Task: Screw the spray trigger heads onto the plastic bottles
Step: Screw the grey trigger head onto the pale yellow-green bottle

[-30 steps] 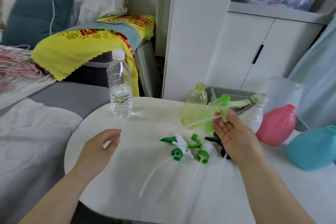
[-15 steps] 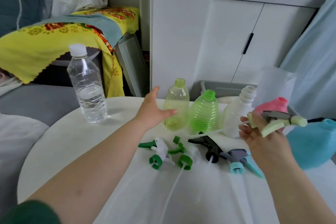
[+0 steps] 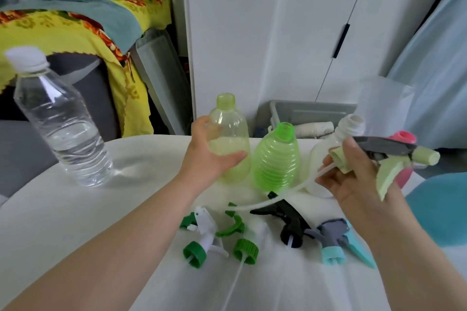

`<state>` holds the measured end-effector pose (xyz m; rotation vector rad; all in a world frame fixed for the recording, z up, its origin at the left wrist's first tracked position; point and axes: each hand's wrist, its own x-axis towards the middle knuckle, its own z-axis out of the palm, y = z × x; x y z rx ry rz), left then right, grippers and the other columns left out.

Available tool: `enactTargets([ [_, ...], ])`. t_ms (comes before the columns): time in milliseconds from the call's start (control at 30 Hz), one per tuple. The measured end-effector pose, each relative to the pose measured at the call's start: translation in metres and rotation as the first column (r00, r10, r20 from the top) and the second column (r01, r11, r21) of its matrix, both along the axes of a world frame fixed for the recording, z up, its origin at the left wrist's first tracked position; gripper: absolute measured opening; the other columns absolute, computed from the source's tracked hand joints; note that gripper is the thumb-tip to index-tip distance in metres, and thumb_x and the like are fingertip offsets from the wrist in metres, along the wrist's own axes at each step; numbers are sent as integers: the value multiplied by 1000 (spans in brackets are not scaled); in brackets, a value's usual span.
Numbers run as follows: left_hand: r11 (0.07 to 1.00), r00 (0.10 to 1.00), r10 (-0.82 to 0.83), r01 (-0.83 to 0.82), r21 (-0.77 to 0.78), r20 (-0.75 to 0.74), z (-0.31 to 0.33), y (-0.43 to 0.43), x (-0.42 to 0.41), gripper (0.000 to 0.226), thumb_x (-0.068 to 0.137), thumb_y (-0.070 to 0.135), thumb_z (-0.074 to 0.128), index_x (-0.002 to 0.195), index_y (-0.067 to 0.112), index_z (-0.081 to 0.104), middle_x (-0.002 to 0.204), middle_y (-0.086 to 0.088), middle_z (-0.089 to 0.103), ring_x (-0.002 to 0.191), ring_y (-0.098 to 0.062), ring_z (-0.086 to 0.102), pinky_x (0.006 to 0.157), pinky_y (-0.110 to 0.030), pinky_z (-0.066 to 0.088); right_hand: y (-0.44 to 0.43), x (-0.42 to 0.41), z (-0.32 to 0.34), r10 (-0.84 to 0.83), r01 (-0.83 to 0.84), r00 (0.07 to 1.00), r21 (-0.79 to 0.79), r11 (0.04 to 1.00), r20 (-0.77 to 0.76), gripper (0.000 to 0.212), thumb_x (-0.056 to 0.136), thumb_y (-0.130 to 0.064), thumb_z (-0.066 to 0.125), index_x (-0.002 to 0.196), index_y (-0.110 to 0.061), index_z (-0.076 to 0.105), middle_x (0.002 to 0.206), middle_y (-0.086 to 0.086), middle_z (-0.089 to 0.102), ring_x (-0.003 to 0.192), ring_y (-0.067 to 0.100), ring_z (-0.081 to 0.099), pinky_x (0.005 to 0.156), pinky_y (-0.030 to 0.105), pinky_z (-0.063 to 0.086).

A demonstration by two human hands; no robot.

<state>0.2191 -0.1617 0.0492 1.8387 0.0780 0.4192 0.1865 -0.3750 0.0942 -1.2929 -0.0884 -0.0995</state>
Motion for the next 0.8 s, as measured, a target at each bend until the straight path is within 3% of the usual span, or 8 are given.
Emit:
enactTargets([
  [100, 1000, 999, 1, -1, -19, 32, 15, 9, -12, 66, 60, 22, 79, 103, 38, 32, 102, 24, 49, 104, -5, 50, 69, -10, 39, 5, 9, 4, 11, -12, 1000, -42, 999, -23, 28, 64, -40, 55, 72, -14, 55, 57, -5, 68, 46, 8, 60, 45, 18, 49],
  [233, 1000, 995, -25, 24, 5, 95, 31, 18, -58, 62, 58, 23, 79, 91, 51, 34, 102, 25, 51, 92, 20, 47, 63, 5, 36, 11, 0, 17, 135, -134, 991, -98, 986, 0, 27, 65, -45, 56, 72, -19, 60, 63, -6, 71, 46, 7, 60, 46, 15, 47],
  [333, 999, 997, 7, -4, -41, 82, 41, 22, -106, 63, 55, 26, 82, 93, 51, 38, 99, 24, 54, 83, 22, 49, 72, -7, 41, 18, -25, 25, 150, -153, 988, -106, 982, -40, 27, 67, -45, 56, 70, -18, 59, 55, -8, 65, 42, 6, 55, 45, 16, 47],
  [433, 994, 997, 37, -31, -105, 60, 48, 26, -155, 64, 44, 32, 75, 94, 50, 40, 97, 20, 56, 81, 21, 50, 69, -5, 41, 23, -55, 42, 137, -145, 983, -56, 988, -120, 19, 87, -23, 51, 71, -12, 54, 59, -1, 54, 45, 10, 49, 48, 23, 46],
  [567, 993, 999, 11, -8, -118, 32, 46, 32, -207, 72, 29, 46, 70, 96, 48, 43, 100, 20, 56, 88, 17, 51, 68, -6, 44, 28, -87, 73, 248, -243, 960, 51, 969, -127, 21, 89, 1, 36, 76, -7, 51, 69, 7, 45, 56, 19, 45, 60, 32, 47],
  [667, 998, 1000, 15, -14, -58, 4, 37, 37, -233, 71, 30, 52, 67, 97, 52, 41, 103, 23, 54, 90, 22, 46, 69, -5, 38, 36, -105, 84, 365, -364, 928, 26, 931, -79, 20, 87, 2, 37, 82, -7, 54, 71, 8, 55, 56, 19, 58, 62, 32, 57],
  [800, 997, 998, 68, -67, -27, 15, 16, 43, -252, 69, 37, 45, 74, 96, 53, 40, 99, 24, 53, 89, 27, 42, 68, 7, 31, 43, -112, 92, 360, -360, 933, 48, 932, 9, 14, 82, -1, 45, 86, -4, 58, 69, 4, 73, 63, 16, 69, 61, 25, 58],
])
